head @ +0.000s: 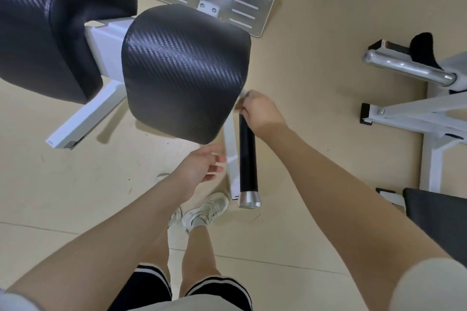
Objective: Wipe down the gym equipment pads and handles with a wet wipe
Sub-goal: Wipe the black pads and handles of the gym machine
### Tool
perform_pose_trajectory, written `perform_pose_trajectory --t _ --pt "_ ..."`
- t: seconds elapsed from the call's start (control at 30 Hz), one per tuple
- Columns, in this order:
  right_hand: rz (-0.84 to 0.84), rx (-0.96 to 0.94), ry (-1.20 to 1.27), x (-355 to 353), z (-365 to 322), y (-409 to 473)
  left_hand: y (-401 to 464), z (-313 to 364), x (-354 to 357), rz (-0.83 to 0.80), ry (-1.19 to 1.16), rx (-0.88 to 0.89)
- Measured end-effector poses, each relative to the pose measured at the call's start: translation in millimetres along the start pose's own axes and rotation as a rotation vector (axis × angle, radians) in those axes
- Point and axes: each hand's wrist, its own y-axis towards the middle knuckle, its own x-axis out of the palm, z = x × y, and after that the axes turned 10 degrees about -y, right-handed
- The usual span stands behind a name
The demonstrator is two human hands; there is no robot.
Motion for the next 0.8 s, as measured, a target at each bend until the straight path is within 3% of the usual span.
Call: perform_pose_trajectory --t 0.13,0.23,0.37,0.43,0.53,0.6,0.7,0.8 --pt "-0.286 -0.117 -0.196 -1.9 -9.3 -16.3 -3.7 -6.7 -16.6 0.052 -0.08 0.004" --pt "-0.291 -0.251 -0.216 -8.9 -21.2 -59.6 -8.4 -10.7 -16.9 0.056 -0.079 -0.001" --pt "-0.455 -0.434 0.044 -19.0 -22.3 -123.9 -13.9 -10.1 -3.0 -0.046 -0.012 0.036" --pt "-0.407 -0.291 0.37 -23.8 -17.2 -133.1 -15.6 -9.5 8.6 -0.123 0.007 0.098" --pt "0.108 0.261 0.817 -11.5 8.2 -104.7 -15.0 -10.6 23.2 -0.168 0.099 0.221" --pt "0.299 0.531 0.94 4.3 25.2 -71.4 -13.1 -13.2 26.8 -0.146 0.201 0.293" --pt "0.183 0.709 1.175 34.1 31.6 -36.3 -11.0 -16.3 27.6 -0.123 0.305 0.349" --pt "-0.041 0.633 1.416 52.1 19.4 -32.4 -8.6 -15.0 28.4 -0.085 0.344 0.359"
